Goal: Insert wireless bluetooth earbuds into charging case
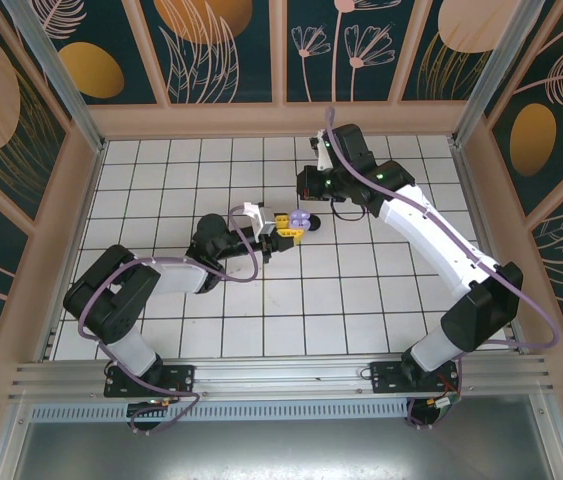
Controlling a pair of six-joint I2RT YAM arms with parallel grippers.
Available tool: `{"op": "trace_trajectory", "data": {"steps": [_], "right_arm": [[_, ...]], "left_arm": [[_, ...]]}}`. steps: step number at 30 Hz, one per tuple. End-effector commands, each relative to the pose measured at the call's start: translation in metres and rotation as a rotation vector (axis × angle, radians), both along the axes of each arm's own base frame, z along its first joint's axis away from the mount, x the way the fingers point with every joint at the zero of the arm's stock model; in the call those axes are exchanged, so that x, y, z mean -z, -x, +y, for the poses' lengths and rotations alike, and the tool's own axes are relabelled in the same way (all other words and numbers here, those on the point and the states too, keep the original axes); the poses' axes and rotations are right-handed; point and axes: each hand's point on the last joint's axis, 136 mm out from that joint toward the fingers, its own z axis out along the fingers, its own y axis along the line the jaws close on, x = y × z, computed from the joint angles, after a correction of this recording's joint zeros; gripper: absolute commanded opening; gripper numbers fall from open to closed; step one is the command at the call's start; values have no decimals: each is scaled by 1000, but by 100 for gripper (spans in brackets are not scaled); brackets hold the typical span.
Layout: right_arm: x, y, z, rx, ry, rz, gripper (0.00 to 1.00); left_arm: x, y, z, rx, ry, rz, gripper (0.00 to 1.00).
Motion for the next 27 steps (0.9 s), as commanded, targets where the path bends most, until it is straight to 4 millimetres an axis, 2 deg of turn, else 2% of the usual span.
{"op": "trace_trajectory", "data": {"steps": [1,10,18,27], "right_arm": [[4,7,5,-30,9,25,0],[25,18,6,-60,51,72,0],[48,44,5,-90,94,119,0],[40,80,-2,-99,33,138,0]], "left_arm": [[-9,-2,-3,5,17,-50,0],[-11,-5,-5,3,17,-61,0],[-13,-9,-5,-18,17,-59,0],[-12,-12,-4,-37,13,-57,0]]}}
